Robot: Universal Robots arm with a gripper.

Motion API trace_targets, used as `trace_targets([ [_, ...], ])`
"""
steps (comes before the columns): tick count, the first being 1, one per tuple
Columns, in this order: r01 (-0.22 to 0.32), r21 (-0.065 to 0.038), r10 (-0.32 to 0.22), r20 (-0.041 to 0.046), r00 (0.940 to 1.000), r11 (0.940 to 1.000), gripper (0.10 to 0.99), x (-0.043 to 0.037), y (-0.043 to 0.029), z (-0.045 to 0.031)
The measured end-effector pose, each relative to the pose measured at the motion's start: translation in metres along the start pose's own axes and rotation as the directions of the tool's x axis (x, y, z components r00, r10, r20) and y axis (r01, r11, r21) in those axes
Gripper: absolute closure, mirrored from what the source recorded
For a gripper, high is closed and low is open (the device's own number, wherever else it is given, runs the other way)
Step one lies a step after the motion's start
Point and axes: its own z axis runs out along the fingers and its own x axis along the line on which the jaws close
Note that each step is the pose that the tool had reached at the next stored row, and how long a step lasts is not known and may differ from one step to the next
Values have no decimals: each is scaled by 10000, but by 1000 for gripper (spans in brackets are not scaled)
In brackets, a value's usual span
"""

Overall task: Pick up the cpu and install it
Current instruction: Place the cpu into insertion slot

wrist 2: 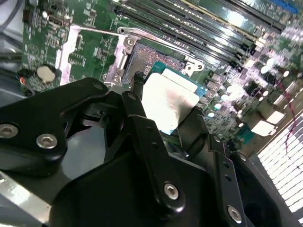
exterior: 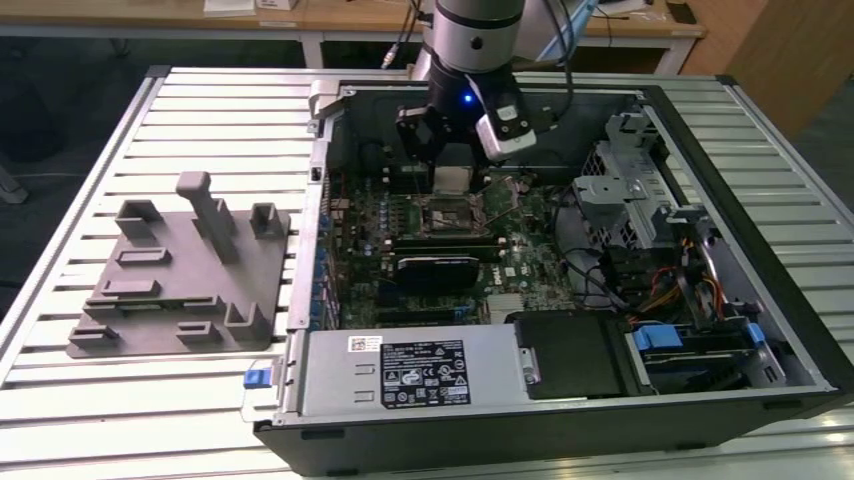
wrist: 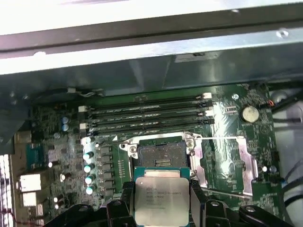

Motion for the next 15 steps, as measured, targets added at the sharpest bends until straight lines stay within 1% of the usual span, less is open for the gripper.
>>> trace_targets([
  [2, -358, -4, 358, 21, 9994, 9994, 541, 0, 0, 2],
  [4, -727, -10, 727, 42, 9973, 9974, 541, 0, 0, 4],
  [6, -1086, -16, 1086, 63, 9941, 9941, 541, 0, -1, 7],
  [8, -1449, -23, 1449, 84, 9894, 9894, 541, 0, -1, 9],
  [11, -1977, -35, 1977, 114, 9802, 9803, 541, 0, -1, 12],
  [15, -2691, -54, 2691, 154, 9630, 9631, 541, 0, -1, 16],
])
